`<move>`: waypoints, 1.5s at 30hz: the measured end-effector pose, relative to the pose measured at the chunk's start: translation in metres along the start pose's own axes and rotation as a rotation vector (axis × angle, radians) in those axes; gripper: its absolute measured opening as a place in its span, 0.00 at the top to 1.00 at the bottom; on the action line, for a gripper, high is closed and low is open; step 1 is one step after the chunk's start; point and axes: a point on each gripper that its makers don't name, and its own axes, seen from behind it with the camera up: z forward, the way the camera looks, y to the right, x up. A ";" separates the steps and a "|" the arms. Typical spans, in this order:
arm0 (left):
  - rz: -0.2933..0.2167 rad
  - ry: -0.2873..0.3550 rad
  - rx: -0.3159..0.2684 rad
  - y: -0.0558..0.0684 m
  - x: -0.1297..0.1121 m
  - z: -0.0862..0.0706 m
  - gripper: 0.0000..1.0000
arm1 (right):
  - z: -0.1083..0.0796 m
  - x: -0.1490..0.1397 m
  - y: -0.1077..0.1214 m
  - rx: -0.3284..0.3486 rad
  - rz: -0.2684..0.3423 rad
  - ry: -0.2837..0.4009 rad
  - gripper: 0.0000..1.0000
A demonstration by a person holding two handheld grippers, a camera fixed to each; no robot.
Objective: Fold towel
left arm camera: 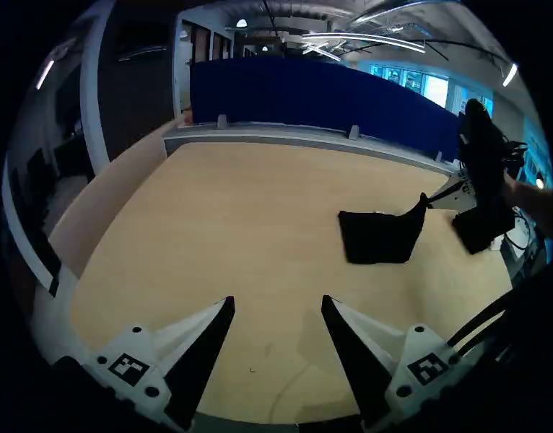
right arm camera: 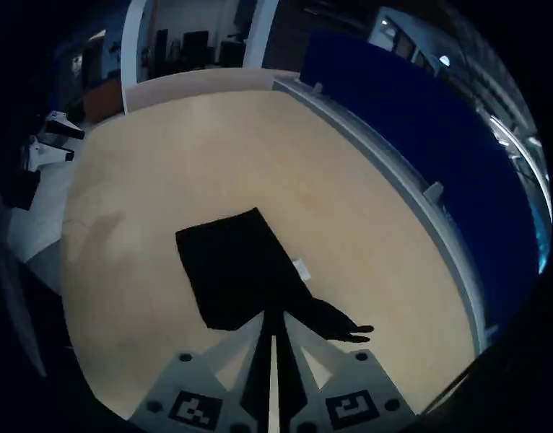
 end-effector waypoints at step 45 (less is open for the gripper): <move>-0.125 0.042 0.070 -0.028 -0.010 -0.041 0.11 | 0.103 0.040 -0.113 0.213 0.008 0.006 0.41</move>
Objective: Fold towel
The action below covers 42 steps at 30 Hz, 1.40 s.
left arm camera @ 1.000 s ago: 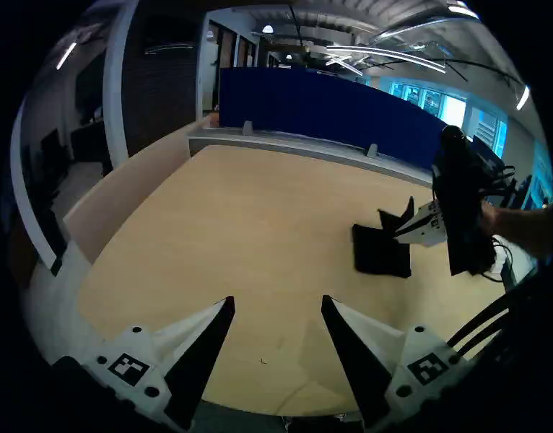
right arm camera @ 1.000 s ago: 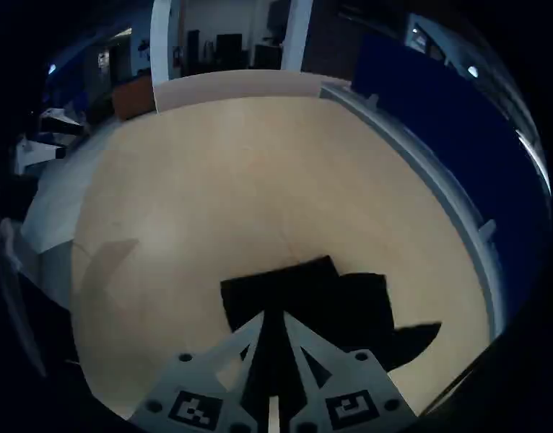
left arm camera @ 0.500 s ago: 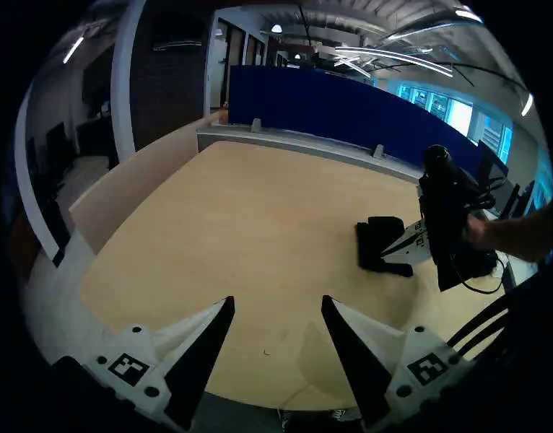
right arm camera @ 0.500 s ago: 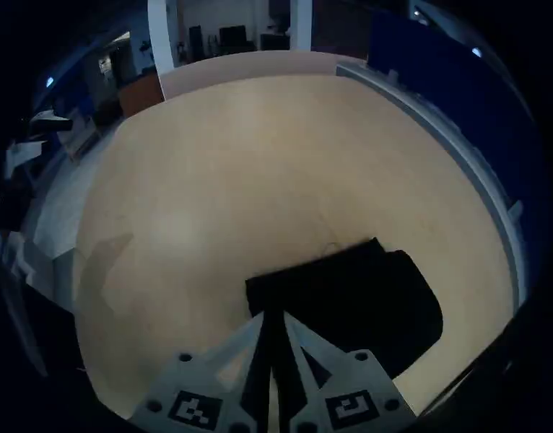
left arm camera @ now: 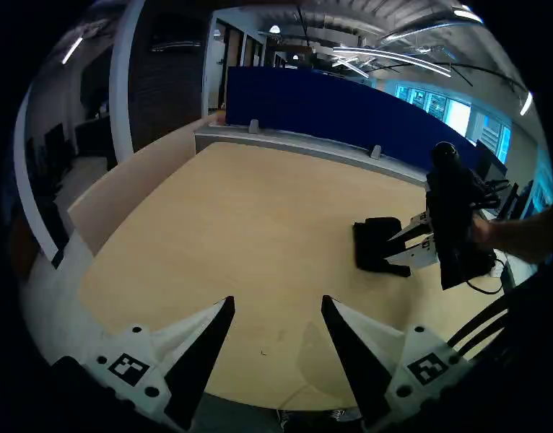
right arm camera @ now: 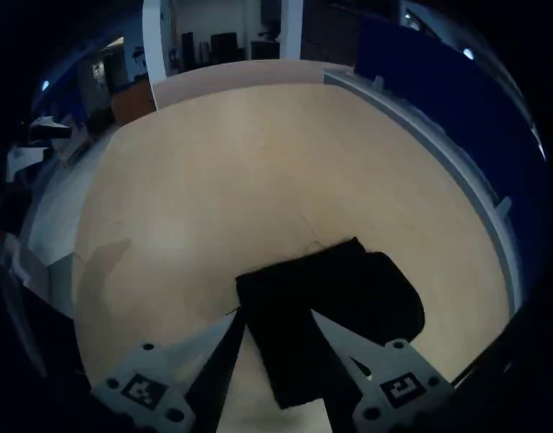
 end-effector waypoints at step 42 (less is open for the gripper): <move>0.019 0.002 -0.037 0.023 0.007 0.012 0.11 | -0.031 -0.105 0.003 -0.108 0.189 -0.077 0.55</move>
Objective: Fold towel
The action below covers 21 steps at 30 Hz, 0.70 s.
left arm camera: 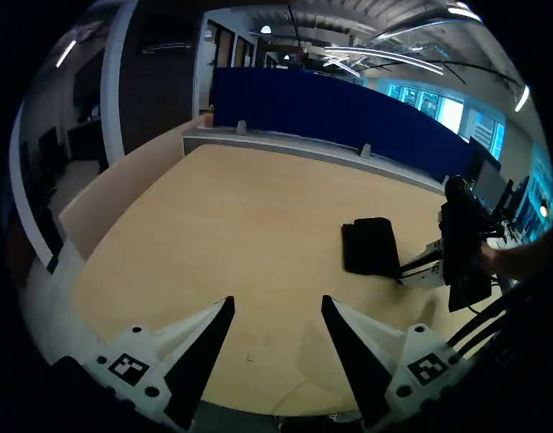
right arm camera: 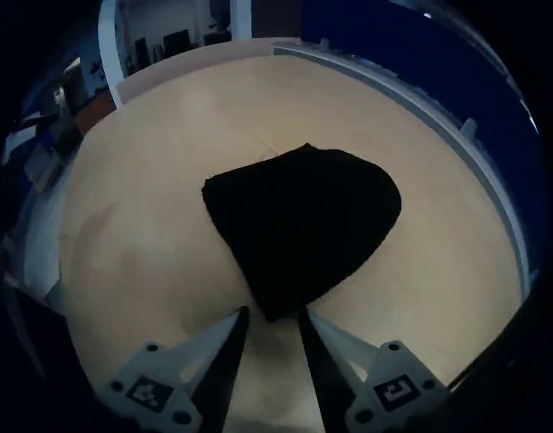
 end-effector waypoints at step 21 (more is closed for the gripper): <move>0.007 0.008 -0.024 0.003 0.007 0.000 0.11 | -0.020 0.033 0.006 -0.007 0.007 0.071 0.96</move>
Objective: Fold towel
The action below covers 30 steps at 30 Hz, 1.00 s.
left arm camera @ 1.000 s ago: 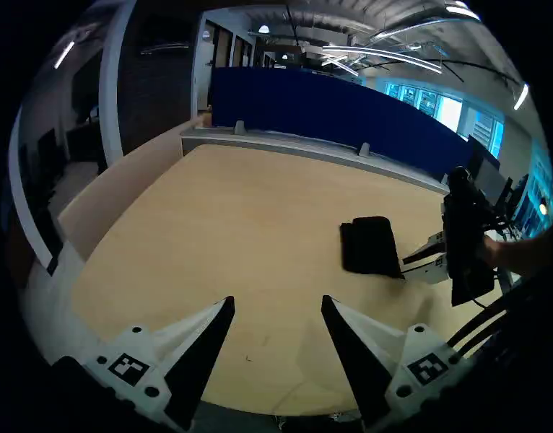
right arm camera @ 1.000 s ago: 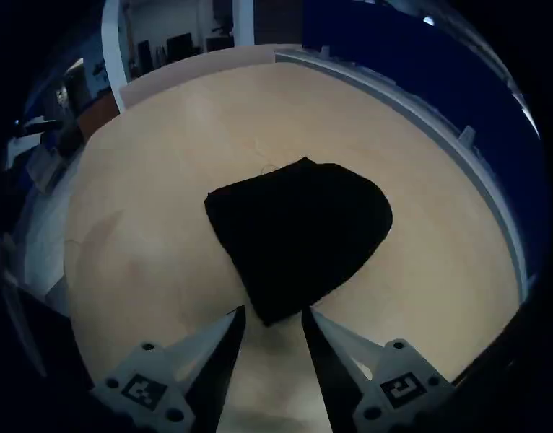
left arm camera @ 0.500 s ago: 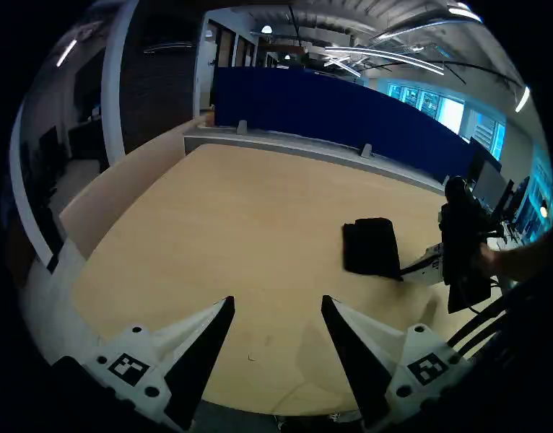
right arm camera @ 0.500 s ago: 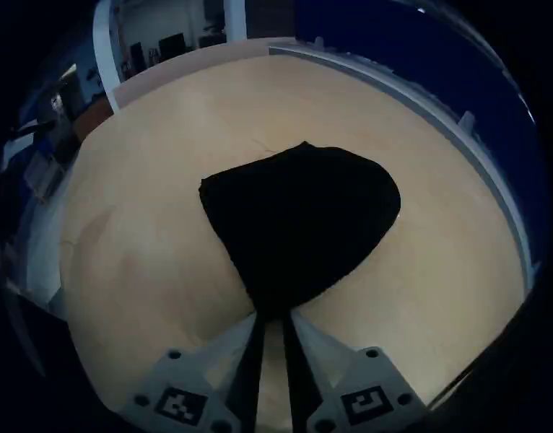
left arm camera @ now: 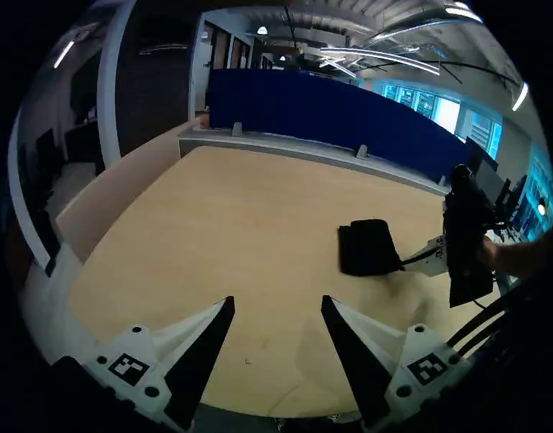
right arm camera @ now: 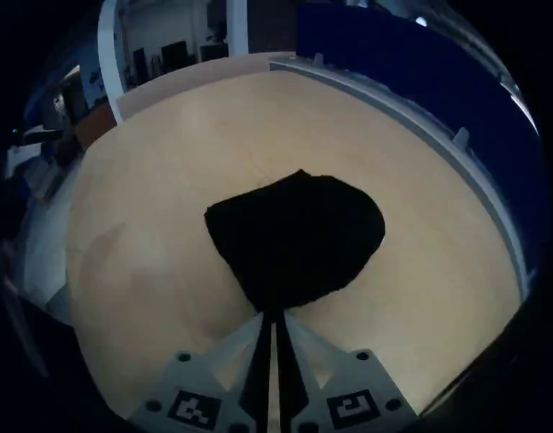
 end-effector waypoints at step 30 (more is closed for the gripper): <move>0.030 0.099 -0.085 0.032 0.042 0.000 0.11 | -0.130 0.166 0.052 -0.093 -0.111 0.247 0.96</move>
